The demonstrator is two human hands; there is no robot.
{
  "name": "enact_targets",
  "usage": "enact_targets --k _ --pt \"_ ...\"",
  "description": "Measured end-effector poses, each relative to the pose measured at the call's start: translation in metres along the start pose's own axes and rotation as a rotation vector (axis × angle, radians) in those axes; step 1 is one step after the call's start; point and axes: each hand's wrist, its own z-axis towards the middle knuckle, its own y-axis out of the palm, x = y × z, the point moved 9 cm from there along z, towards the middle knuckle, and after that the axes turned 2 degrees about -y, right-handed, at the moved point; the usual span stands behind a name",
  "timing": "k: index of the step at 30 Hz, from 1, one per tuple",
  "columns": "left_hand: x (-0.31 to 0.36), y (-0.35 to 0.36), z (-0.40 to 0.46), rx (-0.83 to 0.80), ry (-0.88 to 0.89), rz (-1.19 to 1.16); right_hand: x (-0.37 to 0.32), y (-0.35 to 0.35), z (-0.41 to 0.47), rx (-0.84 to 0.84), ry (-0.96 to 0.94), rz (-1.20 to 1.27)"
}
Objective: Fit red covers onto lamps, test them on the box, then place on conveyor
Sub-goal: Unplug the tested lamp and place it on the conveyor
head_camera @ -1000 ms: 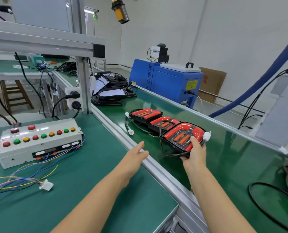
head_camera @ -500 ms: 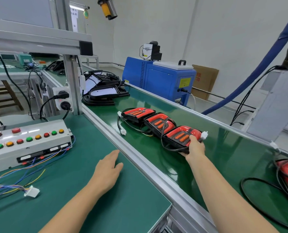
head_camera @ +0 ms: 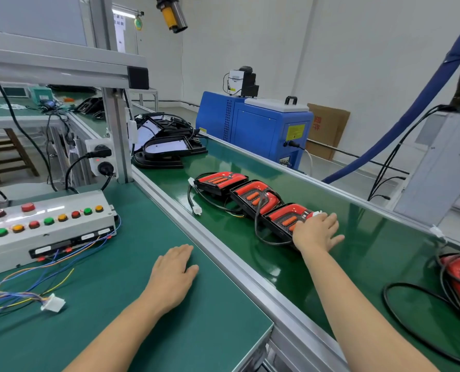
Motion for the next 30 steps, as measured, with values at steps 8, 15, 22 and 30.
enact_targets --k 8,15,22,30 --pt "-0.006 0.005 0.0 -0.046 0.005 0.095 -0.042 0.008 -0.03 -0.032 -0.263 -0.364" --pt "-0.013 0.001 -0.006 -0.046 -0.007 0.136 -0.047 0.003 -0.037 -0.032 -0.256 -0.424" --pt "-0.016 -0.004 -0.014 -0.032 0.009 0.177 -0.058 -0.005 -0.047 0.004 -0.292 -0.477" --pt "-0.017 -0.008 -0.021 -0.063 0.045 0.208 -0.051 -0.008 -0.03 -0.101 -0.302 -0.528"
